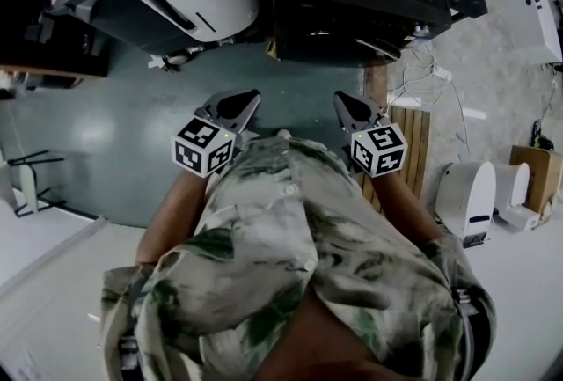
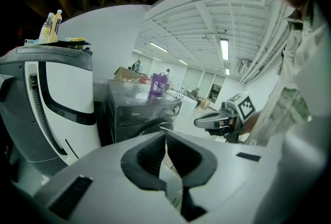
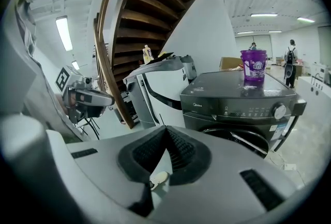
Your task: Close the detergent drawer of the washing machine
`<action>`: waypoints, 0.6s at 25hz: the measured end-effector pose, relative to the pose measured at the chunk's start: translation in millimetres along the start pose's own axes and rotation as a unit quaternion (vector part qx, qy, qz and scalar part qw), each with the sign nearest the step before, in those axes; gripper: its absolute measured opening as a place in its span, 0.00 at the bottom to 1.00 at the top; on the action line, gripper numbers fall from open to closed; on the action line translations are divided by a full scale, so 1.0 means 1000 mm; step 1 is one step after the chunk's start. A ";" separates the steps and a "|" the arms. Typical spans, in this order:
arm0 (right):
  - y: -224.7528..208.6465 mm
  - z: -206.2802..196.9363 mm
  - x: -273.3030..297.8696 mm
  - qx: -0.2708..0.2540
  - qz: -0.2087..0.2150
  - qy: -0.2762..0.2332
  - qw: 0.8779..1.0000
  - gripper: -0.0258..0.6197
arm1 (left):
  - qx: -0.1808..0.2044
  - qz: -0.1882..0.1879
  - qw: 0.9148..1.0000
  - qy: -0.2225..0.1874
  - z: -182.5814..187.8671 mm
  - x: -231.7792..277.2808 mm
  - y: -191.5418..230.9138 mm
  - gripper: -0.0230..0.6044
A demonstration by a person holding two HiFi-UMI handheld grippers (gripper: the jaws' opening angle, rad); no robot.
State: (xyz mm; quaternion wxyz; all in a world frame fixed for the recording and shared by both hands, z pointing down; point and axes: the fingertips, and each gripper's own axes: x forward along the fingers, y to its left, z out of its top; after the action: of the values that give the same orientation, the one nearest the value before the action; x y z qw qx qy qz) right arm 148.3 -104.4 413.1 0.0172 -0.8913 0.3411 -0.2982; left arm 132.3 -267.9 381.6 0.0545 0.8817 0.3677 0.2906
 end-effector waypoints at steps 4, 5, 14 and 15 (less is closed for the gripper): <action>0.004 0.001 -0.009 -0.010 0.011 -0.002 1.000 0.07 | 0.000 0.007 1.000 0.000 0.000 0.001 -0.005 0.08; 0.005 0.001 -0.011 -0.012 0.013 -0.003 1.000 0.07 | 0.000 0.009 1.000 0.001 -0.001 0.001 -0.006 0.08; 0.012 0.006 -0.024 -0.020 0.029 -0.013 0.999 0.07 | -0.003 0.015 1.000 0.007 -0.004 0.005 -0.014 0.08; 0.013 0.006 -0.026 -0.020 0.031 -0.014 0.999 0.07 | -0.002 0.015 1.000 0.008 -0.004 0.006 -0.015 0.08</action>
State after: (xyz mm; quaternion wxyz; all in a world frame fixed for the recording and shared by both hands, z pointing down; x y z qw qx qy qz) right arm 128.9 -99.0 391.9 0.0134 -0.8846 0.3739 -0.2785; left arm 124.3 -253.8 383.2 0.0496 0.8847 0.3544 0.2989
